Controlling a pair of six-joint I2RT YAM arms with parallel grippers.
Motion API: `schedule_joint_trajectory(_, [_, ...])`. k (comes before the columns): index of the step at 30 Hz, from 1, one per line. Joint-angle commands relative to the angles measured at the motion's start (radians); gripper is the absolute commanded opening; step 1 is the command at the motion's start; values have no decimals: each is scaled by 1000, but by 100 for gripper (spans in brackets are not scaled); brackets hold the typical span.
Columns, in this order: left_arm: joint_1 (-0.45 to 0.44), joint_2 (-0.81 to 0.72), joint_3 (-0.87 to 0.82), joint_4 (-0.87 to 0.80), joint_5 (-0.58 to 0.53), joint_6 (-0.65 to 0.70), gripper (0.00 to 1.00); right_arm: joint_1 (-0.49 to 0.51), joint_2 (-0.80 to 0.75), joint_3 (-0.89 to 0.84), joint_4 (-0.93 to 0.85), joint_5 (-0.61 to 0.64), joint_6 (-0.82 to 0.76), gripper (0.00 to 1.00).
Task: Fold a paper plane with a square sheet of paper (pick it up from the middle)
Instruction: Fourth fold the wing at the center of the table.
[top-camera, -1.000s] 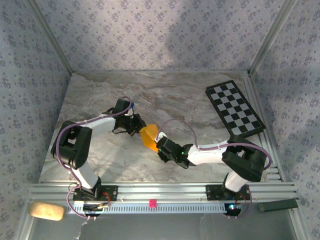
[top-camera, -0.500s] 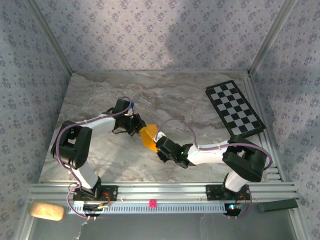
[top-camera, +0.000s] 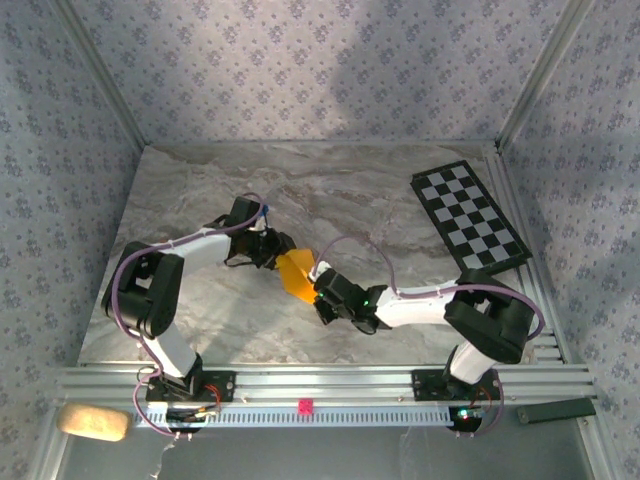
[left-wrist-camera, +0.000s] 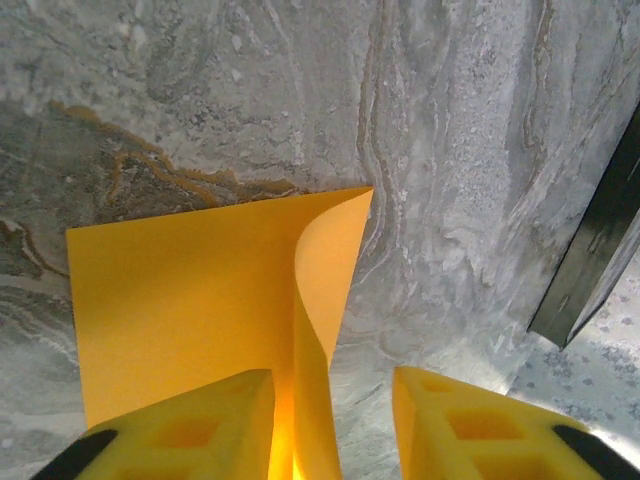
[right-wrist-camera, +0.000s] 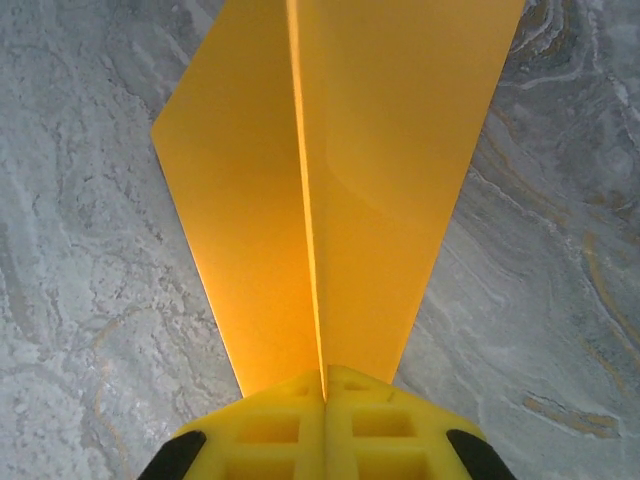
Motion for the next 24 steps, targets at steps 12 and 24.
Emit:
schedule_joint_trajectory(12, [34,-132,28,-134,-80,84,49,-82,69,8,61,-227,166,2])
schedule_joint_trajectory(24, [24,-97,-1,-30,56,116,10,-177,108,-23,169,-459,310,1])
